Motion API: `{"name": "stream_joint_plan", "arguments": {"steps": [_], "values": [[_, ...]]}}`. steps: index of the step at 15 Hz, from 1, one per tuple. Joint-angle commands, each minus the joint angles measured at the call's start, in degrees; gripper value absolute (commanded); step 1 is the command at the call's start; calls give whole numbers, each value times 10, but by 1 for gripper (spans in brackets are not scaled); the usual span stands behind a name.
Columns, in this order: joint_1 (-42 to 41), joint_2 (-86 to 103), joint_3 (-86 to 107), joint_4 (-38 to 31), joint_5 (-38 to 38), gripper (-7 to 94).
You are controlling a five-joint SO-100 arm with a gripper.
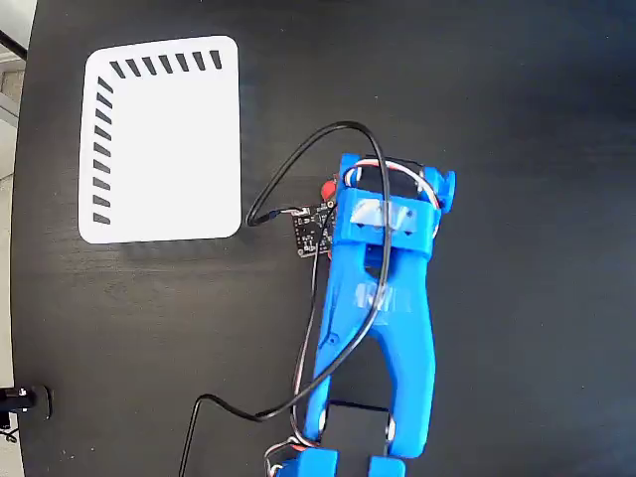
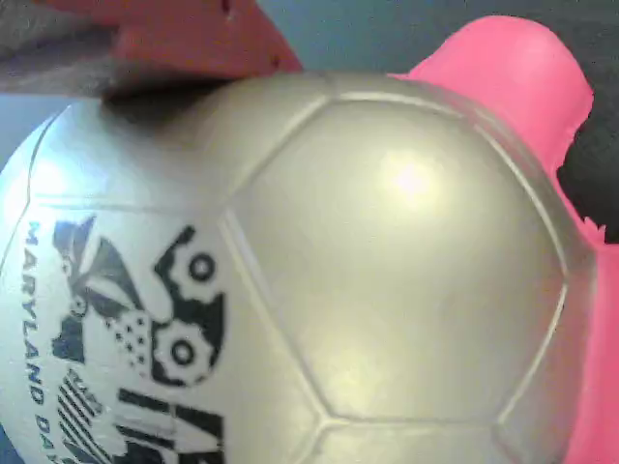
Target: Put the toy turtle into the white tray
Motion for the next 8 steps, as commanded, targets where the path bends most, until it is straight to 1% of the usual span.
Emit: {"name": "stream_joint_plan", "arguments": {"steps": [1, 3, 4, 6, 8], "values": [[4, 41, -41, 40, 8, 0], [5, 87, -110, 101, 25, 0], [3, 113, -134, 120, 28, 0], [-11, 169, -153, 132, 40, 0], [-47, 192, -173, 130, 67, 0]]}}
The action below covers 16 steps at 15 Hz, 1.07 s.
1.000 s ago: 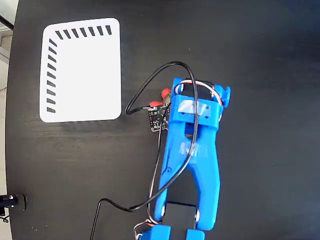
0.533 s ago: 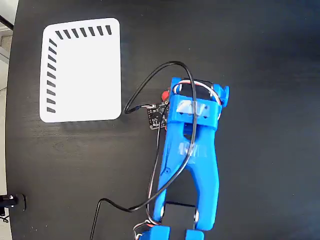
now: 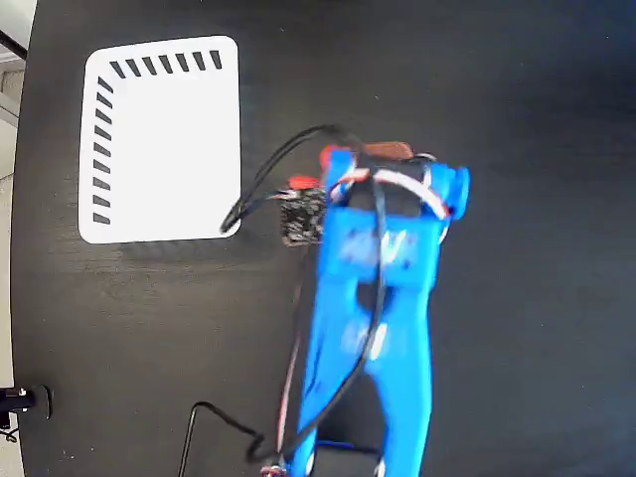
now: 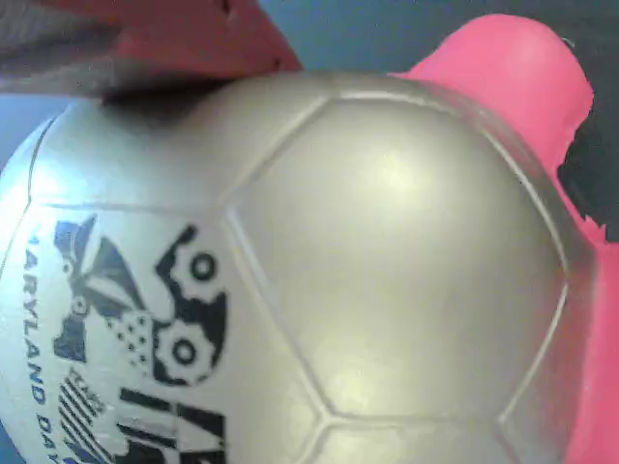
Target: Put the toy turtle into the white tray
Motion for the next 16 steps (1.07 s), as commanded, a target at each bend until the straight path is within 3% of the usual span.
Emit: {"name": "stream_joint_plan", "arguments": {"steps": [1, 8, 16], "values": [[-47, 69, -69, 8, 33, 0], [-248, -63, -327, 28, 192, 0], [-298, -240, -454, 25, 246, 0]]}}
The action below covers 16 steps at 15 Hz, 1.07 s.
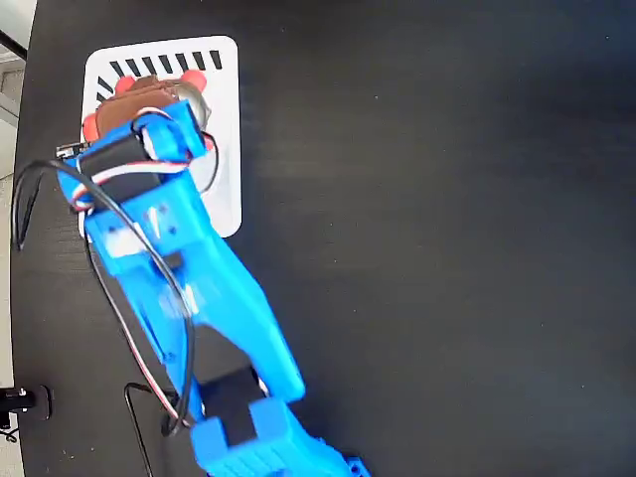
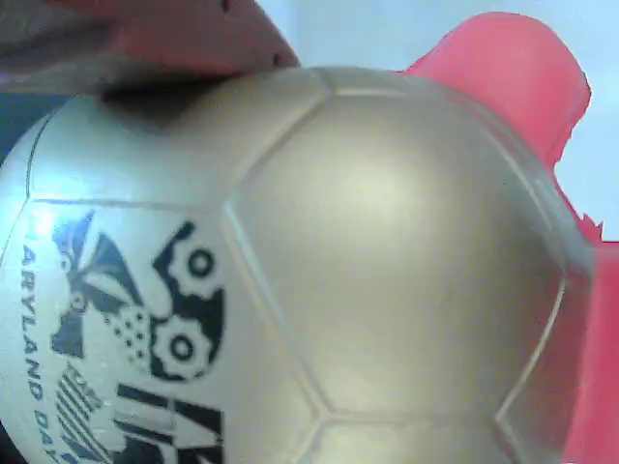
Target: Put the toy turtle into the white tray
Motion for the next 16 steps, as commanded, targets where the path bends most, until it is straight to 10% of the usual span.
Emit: {"name": "stream_joint_plan", "arguments": {"steps": [1, 16], "values": [[-9, 4, -51, 3, 6, 0], [-16, -105, -127, 3, 18, 2]]}}
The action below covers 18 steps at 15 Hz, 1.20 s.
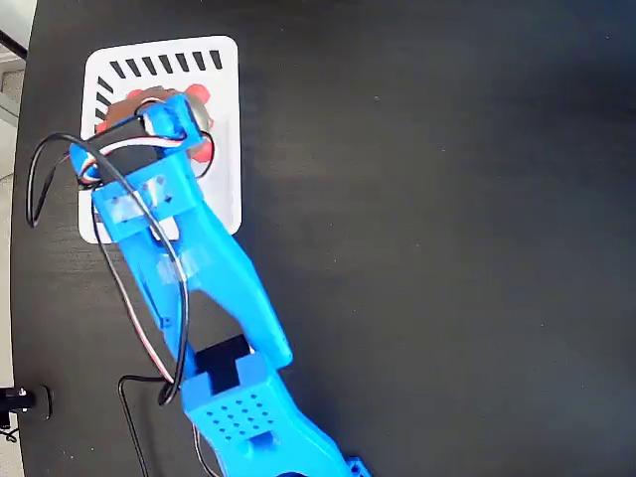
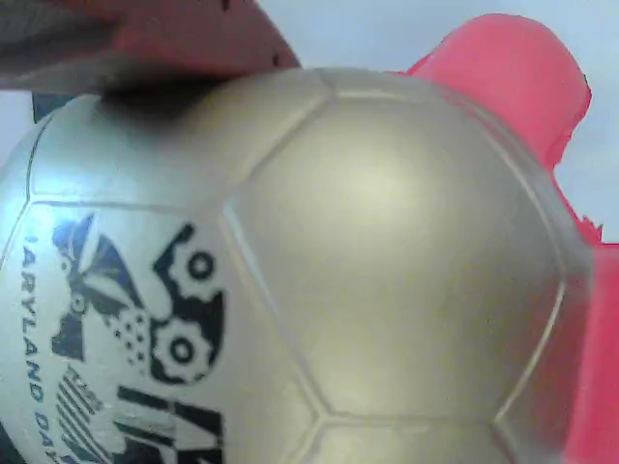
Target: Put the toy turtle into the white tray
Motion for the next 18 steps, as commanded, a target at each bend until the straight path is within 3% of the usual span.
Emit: {"name": "stream_joint_plan", "arguments": {"steps": [1, 3, 5, 11, 18], "values": [[-9, 23, -38, 3, 6, 2], [-11, 19, -36, 4, 5, 18], [-13, 18, -33, 5, 5, 42], [-20, 18, -23, 22, -1, 58], [-16, 40, -22, 26, 4, 57]]}}
